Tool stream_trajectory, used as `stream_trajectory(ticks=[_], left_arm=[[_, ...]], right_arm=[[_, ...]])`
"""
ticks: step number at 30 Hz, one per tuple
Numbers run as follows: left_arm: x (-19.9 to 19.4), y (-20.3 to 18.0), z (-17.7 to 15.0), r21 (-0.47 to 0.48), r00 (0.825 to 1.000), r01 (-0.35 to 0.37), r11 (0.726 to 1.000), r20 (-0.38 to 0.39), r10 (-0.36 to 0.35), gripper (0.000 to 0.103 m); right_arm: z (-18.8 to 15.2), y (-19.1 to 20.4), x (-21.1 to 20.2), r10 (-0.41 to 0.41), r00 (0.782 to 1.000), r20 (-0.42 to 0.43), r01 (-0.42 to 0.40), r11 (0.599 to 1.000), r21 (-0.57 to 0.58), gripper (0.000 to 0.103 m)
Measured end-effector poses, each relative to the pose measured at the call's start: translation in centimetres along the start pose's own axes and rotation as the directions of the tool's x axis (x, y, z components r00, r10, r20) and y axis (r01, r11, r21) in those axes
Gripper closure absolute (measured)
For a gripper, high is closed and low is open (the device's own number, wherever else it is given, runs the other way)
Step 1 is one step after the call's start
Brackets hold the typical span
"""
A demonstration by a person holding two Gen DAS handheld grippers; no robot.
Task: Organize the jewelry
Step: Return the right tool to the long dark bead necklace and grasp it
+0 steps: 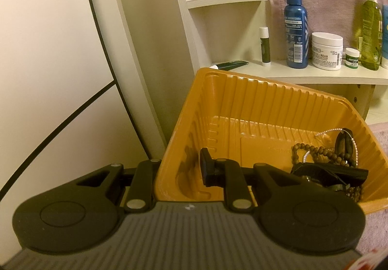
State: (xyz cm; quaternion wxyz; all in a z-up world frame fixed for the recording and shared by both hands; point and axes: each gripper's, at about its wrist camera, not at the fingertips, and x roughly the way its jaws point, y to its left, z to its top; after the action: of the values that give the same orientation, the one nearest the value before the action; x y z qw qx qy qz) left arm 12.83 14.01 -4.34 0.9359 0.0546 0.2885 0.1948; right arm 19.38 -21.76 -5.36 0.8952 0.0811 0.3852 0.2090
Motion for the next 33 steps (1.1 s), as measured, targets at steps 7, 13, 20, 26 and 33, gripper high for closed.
stream_trajectory(ticks=[7,13,20,26,33], left_arm=[[-0.1,0.0,0.0,-0.001,1.000,0.000,1.000,-0.001,0.000,0.085],[0.0,0.0,0.0,-0.001,1.000,0.000,1.000,-0.002,0.000,0.085],[-0.1,-0.1,0.0,-0.001,1.000,-0.002,1.000,-0.002,0.002,0.085],[-0.1,-0.1,0.0,-0.001,1.000,-0.002,1.000,-0.003,0.002,0.085],[0.0,-0.1,0.0,0.002,1.000,-0.001,1.000,-0.003,0.001,0.085]], right_arm=[[0.2,-2.8,-0.6,-0.072,0.997,-0.006,0.072,0.997,-0.003,0.053],[0.0,-5.8,-1.3,-0.142,0.990,-0.013,0.142,0.990,0.000,0.053],[-0.4,-8.7,-0.5,-0.187,0.982,-0.015,0.187,0.982,0.008,0.038],[-0.5,-9.4,0.7,-0.132,0.991,-0.022,0.133,0.989,0.067,0.035],[-0.6,-8.6,1.8,-0.042,0.999,-0.011,0.043,0.993,0.109,0.023]])
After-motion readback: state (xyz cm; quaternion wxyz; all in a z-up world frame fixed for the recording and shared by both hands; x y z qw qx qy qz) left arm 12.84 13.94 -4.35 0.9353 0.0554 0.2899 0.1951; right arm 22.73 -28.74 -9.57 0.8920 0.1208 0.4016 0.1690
